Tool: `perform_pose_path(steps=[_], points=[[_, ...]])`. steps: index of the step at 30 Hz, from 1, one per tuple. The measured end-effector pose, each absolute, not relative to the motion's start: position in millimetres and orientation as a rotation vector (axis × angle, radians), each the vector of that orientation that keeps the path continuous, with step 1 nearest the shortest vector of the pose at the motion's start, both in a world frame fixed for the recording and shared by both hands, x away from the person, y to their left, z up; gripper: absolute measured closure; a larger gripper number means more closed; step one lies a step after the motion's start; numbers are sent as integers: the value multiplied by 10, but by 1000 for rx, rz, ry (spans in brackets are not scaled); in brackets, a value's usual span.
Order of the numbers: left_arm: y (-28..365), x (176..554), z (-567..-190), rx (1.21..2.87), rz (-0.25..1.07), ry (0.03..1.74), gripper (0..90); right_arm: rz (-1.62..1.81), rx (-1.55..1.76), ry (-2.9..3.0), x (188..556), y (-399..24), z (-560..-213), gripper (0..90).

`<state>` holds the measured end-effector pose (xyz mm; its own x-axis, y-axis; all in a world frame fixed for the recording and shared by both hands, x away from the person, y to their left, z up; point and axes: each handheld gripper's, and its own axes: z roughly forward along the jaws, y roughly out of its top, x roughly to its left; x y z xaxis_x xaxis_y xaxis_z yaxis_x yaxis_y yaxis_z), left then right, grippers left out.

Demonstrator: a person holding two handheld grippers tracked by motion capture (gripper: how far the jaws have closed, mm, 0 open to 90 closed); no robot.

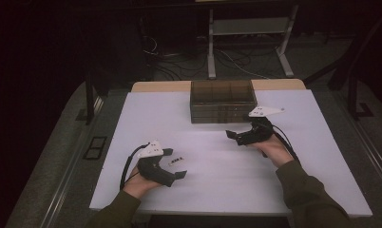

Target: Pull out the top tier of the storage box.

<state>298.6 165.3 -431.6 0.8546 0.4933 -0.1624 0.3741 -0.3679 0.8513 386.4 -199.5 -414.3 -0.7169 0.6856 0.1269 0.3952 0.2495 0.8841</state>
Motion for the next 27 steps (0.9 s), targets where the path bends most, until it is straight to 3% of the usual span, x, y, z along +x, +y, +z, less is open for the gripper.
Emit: perform_pose_path(steps=[27], points=[[1655,2990,-4319,1996,139,637,0,1426,1003,2235,4080,-1861,-4137,5]])
